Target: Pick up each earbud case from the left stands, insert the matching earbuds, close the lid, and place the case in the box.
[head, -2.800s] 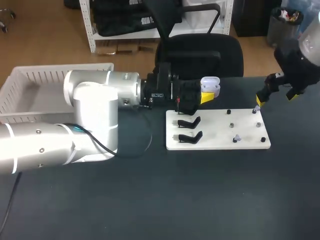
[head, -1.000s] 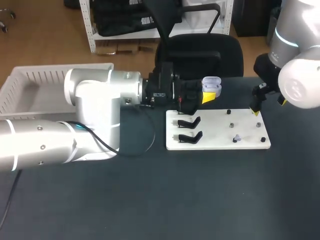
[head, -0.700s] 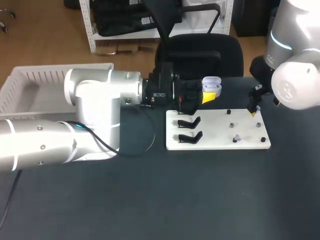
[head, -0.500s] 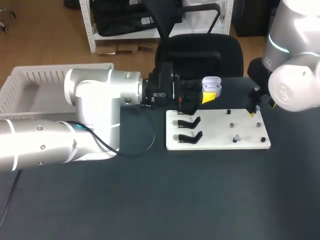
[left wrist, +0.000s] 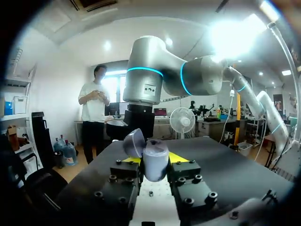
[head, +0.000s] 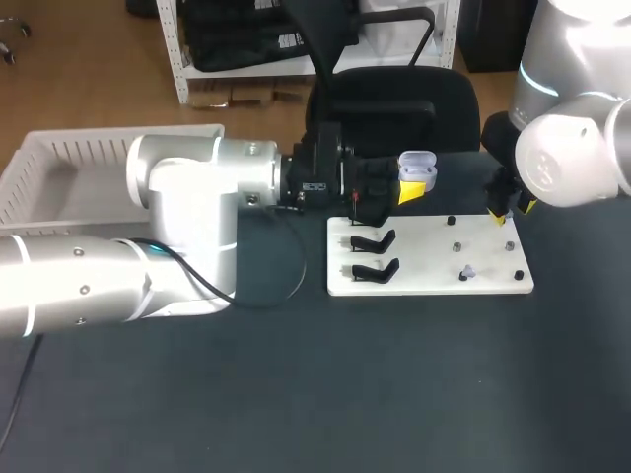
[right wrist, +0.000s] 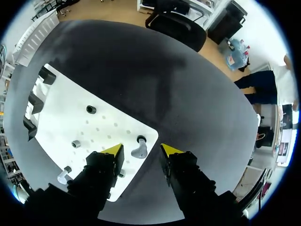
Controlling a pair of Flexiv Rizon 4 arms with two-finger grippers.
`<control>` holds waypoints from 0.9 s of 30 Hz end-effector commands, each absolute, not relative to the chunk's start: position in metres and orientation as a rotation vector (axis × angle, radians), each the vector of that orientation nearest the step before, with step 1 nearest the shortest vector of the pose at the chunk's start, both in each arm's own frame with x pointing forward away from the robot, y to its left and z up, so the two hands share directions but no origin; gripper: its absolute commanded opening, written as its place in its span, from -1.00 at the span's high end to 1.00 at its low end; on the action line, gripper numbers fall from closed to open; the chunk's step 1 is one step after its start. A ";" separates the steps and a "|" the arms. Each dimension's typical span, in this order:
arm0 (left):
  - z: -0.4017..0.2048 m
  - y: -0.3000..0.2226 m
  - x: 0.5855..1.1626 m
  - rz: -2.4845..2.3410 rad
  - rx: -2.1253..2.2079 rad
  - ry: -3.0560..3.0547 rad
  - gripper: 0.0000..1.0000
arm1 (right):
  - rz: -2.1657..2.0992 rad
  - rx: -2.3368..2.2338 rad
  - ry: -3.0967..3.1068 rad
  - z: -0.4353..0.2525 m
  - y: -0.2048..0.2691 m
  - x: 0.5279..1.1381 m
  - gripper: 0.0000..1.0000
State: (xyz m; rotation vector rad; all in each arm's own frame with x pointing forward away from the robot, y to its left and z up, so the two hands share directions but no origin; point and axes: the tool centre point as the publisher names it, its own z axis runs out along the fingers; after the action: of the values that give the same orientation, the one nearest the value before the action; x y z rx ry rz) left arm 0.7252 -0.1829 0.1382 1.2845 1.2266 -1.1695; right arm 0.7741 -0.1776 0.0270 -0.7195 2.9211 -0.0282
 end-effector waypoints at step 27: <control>0.137 -0.183 0.723 -1.163 1.277 1.224 1.00 | -0.040 -0.666 2.953 0.020 -0.175 0.770 0.28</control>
State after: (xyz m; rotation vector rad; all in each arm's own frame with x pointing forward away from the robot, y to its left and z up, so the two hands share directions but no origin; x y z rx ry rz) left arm 0.7252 -0.1829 0.1382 1.2845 1.2268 -1.1694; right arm 0.7700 -0.1754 0.0209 -0.6701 2.9518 -0.0360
